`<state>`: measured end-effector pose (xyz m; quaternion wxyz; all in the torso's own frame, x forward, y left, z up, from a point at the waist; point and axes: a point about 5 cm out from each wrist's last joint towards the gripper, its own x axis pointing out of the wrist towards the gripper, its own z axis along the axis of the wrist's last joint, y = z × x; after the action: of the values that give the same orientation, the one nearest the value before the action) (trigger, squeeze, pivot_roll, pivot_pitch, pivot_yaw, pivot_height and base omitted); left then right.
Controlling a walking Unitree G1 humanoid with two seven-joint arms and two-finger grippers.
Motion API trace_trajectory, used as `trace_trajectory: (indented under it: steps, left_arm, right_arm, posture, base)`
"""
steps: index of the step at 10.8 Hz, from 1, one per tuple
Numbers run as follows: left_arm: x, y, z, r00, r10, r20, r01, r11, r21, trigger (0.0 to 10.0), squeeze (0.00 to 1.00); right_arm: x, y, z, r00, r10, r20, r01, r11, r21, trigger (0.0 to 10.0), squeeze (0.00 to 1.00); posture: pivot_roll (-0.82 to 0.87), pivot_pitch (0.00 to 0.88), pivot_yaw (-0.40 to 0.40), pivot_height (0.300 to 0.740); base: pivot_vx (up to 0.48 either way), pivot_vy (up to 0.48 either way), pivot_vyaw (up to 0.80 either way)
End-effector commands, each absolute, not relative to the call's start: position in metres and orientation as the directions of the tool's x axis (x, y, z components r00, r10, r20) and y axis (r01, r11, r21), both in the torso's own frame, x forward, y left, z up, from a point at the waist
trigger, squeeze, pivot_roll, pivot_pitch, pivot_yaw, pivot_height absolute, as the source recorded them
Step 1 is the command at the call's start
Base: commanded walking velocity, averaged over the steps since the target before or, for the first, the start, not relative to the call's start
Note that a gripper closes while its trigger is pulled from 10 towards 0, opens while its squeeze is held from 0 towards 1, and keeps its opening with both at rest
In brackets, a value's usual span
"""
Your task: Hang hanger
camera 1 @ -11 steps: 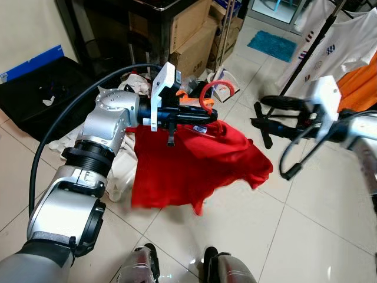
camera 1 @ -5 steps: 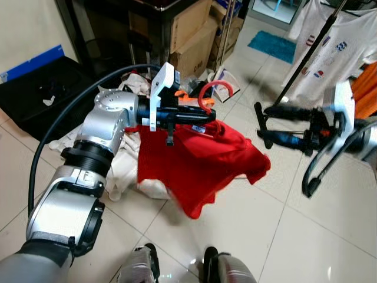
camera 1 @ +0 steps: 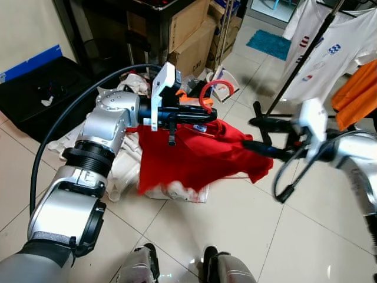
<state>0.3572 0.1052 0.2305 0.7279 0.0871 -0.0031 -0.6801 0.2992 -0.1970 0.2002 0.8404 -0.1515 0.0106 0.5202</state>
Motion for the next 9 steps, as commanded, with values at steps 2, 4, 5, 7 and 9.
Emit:
trace_trajectory:
  steps: [2, 4, 5, 7, 9]
  left_arm:
    - [0.357, 0.105, 0.234, 0.071, -0.992, -0.104, 0.988, 0.055, 0.146, 0.0, 0.0]
    - [0.357, 0.105, 0.234, 0.074, -0.992, -0.102, 0.988, 0.058, 0.146, 0.0, 0.0]
    - [0.357, 0.105, 0.235, 0.072, -0.992, -0.1, 0.987, 0.057, 0.147, 0.0, 0.0]
    - [0.357, 0.103, 0.236, 0.068, -0.993, -0.095, 0.987, 0.054, 0.149, 0.0, 0.0]
    - [0.357, 0.103, 0.236, 0.066, -0.993, -0.096, 0.987, 0.051, 0.15, 0.0, 0.0]
  right_arm:
    - [0.298, -0.196, 0.196, 0.454, 0.874, -0.175, -0.88, 0.409, -0.243, 10.0, 0.0]
    - [0.299, -0.195, 0.193, 0.449, 0.874, -0.187, -0.882, 0.401, -0.248, 10.0, 0.0]
    - [0.299, -0.193, 0.191, 0.446, 0.875, -0.192, -0.884, 0.396, -0.248, 10.0, 0.0]
    - [0.302, -0.189, 0.185, 0.443, 0.871, -0.211, -0.886, 0.389, -0.255, 7.6, 0.0]
    - [0.306, -0.186, 0.184, 0.454, 0.87, -0.193, -0.879, 0.403, -0.255, 0.0, 0.0]
  posture:
    - [-0.18, 0.159, -0.072, 0.74]
    - [-0.19, 0.161, -0.074, 0.74]
    - [-0.19, 0.16, -0.074, 0.74]
    - [-0.19, 0.161, -0.072, 0.74]
    - [-0.18, 0.164, -0.071, 0.74]
  base:
    - [0.0, 0.0, 0.0]
    - [0.0, 0.0, 0.0]
    - [0.0, 0.0, 0.0]
    - [0.0, 0.0, 0.0]
    - [0.0, 0.0, 0.0]
